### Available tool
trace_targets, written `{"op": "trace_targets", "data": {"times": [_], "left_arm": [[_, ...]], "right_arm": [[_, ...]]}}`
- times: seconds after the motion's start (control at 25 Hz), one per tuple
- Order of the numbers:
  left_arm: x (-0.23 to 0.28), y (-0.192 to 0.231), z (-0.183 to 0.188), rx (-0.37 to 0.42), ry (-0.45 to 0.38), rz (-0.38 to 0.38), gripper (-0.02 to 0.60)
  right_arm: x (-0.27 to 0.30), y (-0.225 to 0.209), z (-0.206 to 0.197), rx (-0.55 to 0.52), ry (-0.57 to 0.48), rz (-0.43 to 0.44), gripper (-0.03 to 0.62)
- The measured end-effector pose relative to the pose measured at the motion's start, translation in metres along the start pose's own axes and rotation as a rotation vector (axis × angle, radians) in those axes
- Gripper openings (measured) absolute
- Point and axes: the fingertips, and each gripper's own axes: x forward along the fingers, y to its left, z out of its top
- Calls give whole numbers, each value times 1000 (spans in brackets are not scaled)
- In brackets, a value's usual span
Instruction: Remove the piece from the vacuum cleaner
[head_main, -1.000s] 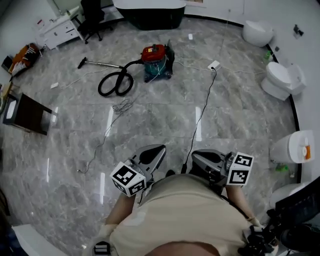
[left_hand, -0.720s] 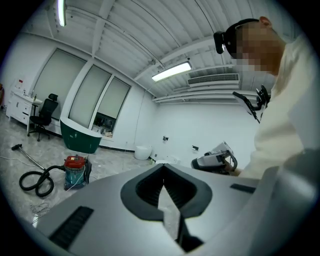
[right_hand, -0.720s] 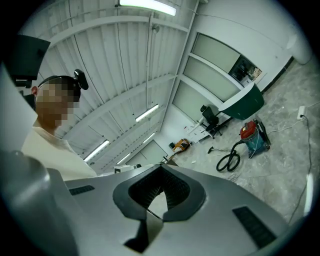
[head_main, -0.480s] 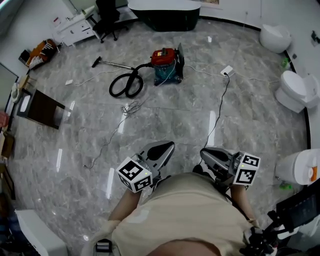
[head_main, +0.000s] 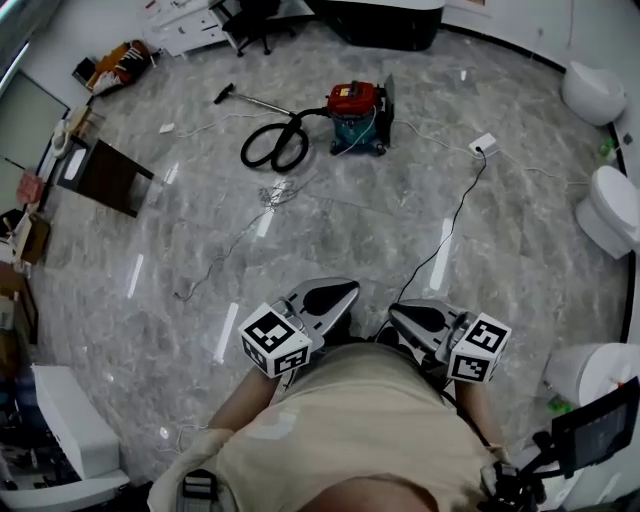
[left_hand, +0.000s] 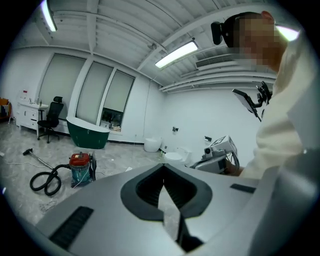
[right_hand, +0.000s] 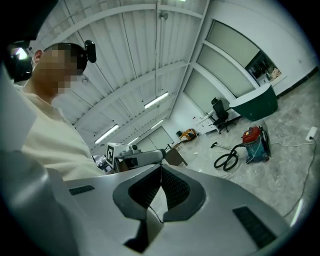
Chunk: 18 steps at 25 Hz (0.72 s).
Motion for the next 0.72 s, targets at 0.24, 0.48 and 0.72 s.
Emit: {"op": "trace_targets", "data": {"times": [0.24, 0.48, 0.72], "left_arm": [[31, -8, 12, 59, 33, -43, 5], [40, 0, 13, 99, 30, -86, 3], [28, 53, 9, 51, -20, -12, 5]], "right_arm": [[-23, -17, 9, 16, -44, -8, 3], [-18, -27, 9, -19, -40, -38, 3], [21, -51, 10, -53, 81, -50, 3]]}}
